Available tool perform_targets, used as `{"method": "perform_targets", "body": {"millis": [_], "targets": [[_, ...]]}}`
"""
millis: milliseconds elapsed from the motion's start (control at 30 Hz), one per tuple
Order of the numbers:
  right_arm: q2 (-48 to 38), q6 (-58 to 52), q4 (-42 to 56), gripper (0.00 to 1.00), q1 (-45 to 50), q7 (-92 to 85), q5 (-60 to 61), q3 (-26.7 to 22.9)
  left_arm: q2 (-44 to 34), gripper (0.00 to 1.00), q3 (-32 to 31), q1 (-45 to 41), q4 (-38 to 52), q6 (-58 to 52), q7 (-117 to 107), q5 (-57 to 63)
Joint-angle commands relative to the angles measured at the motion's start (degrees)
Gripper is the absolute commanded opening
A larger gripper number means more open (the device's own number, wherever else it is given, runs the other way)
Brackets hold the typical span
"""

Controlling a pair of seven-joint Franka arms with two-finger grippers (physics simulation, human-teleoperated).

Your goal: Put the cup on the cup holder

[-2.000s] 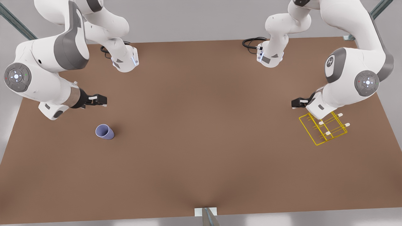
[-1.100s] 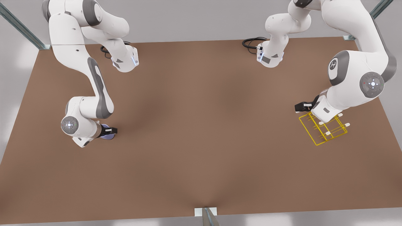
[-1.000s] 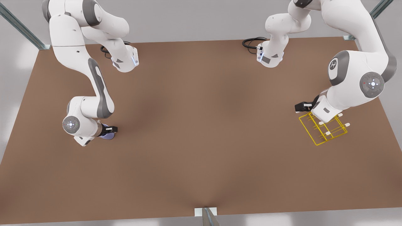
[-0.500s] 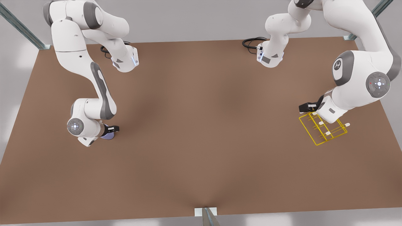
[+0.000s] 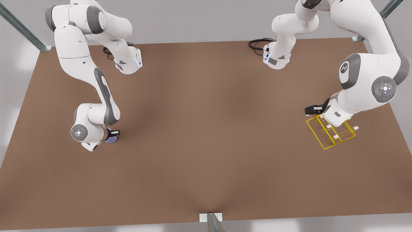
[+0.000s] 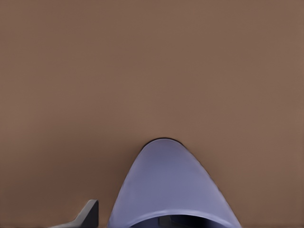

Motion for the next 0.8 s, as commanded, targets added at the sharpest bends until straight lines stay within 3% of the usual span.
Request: {"method": "perform_targets", "body": {"millis": [0, 67, 233, 500, 667, 767], "targets": [[-0.03, -0.51, 0.12, 0.48, 0.00, -2.80, 0.03, -0.06, -0.07, 1.00, -0.04, -0.11, 0.05, -0.48, -0.03, 0.01], [-0.03, -0.87, 0.65, 0.33, 0.00, -3.33, 0.03, -0.15, -0.07, 1.00, -0.04, -0.11, 0.05, -0.48, -0.03, 0.10], [-0.03, -1.48, 1.09, 0.21, 0.08, -2.89, -0.06, -0.06, -0.07, 1.00, -0.04, -0.11, 0.05, -0.48, -0.03, 0.10], [-0.03, -2.71, 5.22, 0.21, 1.93, -2.72, 0.82, 1.16, -0.51, 1.00, -0.13, -2.13, 0.84, -3.12, -0.38, 0.10], [-0.12, -5.17, 13.65, 0.21, 12.30, -2.28, 12.77, 1.96, -0.51, 1.00, 0.13, -2.13, 1.02, -3.21, -0.11, 0.10], [3.04, -4.12, 20.60, 0.21, 21.35, 0.54, 27.09, 1.96, -0.42, 1.00, 0.13, -2.05, 4.80, -5.84, -0.29, 0.18]]}}
